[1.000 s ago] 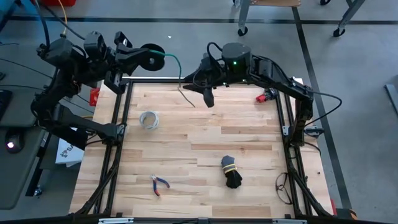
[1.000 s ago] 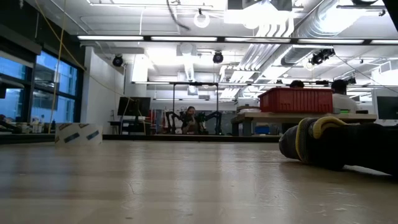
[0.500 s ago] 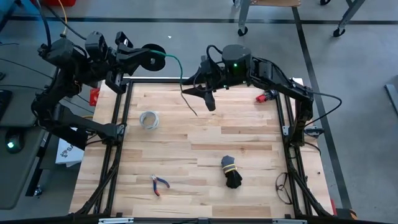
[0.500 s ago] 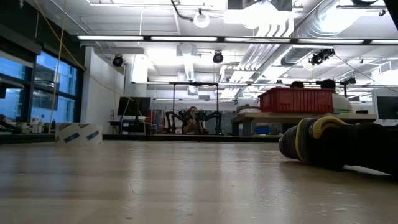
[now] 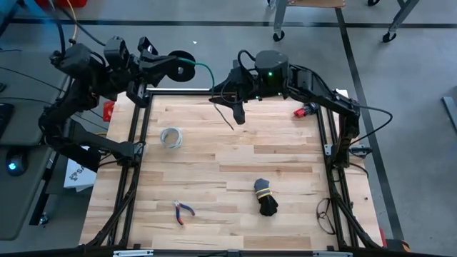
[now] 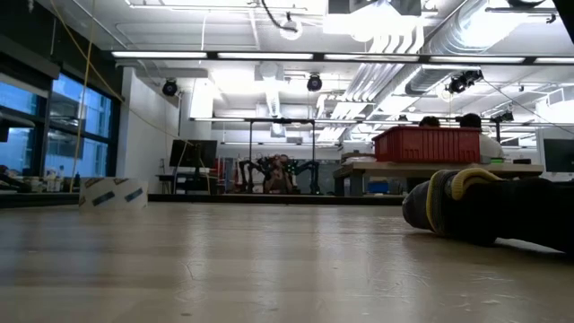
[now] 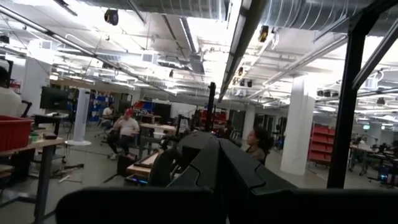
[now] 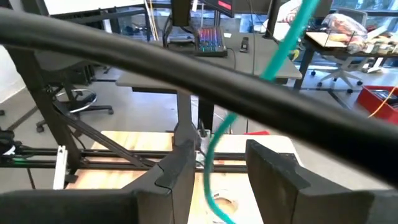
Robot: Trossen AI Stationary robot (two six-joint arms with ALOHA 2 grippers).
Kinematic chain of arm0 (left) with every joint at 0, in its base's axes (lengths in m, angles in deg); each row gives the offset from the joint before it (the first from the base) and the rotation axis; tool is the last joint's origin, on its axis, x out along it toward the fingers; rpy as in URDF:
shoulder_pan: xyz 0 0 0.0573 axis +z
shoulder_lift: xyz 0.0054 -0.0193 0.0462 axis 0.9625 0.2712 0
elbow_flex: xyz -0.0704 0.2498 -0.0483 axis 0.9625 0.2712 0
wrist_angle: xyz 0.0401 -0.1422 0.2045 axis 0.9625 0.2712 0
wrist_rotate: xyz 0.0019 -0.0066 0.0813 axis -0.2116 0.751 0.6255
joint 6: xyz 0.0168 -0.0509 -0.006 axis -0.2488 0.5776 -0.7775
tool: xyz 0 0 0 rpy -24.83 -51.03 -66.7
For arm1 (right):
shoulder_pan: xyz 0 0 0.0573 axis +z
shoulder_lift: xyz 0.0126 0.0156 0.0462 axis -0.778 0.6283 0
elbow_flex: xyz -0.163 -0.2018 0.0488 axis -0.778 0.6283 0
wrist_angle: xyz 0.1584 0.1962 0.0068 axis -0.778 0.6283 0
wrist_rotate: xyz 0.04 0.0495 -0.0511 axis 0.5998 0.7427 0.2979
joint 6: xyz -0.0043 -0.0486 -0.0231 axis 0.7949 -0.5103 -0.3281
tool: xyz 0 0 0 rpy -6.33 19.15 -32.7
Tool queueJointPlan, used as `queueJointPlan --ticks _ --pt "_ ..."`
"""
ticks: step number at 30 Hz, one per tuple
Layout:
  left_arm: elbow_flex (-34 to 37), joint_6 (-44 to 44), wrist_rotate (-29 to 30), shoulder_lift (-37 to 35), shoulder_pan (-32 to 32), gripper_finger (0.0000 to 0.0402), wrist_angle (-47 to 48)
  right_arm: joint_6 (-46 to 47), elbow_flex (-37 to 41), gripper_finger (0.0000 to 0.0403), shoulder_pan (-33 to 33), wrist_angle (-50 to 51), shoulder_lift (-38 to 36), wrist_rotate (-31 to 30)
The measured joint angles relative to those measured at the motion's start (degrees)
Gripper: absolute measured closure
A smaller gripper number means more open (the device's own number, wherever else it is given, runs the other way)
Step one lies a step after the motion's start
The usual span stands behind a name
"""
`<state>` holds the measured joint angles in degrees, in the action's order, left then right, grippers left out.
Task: Coil cords
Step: Coil the green wire on the spool
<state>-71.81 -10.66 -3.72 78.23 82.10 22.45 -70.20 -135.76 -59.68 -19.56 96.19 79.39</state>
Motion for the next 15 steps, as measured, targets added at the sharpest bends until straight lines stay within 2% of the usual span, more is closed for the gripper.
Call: queueJointPlan --ticks 11,15 --pt "0.0 -0.48 0.0 -0.1 0.0 0.0401 -1.41 -0.36 0.0 0.0269 0.67 1.29 0.04 0.81" --pt "0.0 -0.45 0.0 -0.08 0.0 0.0401 -1.32 -0.7 0.0 0.0288 0.76 1.25 0.04 0.74"
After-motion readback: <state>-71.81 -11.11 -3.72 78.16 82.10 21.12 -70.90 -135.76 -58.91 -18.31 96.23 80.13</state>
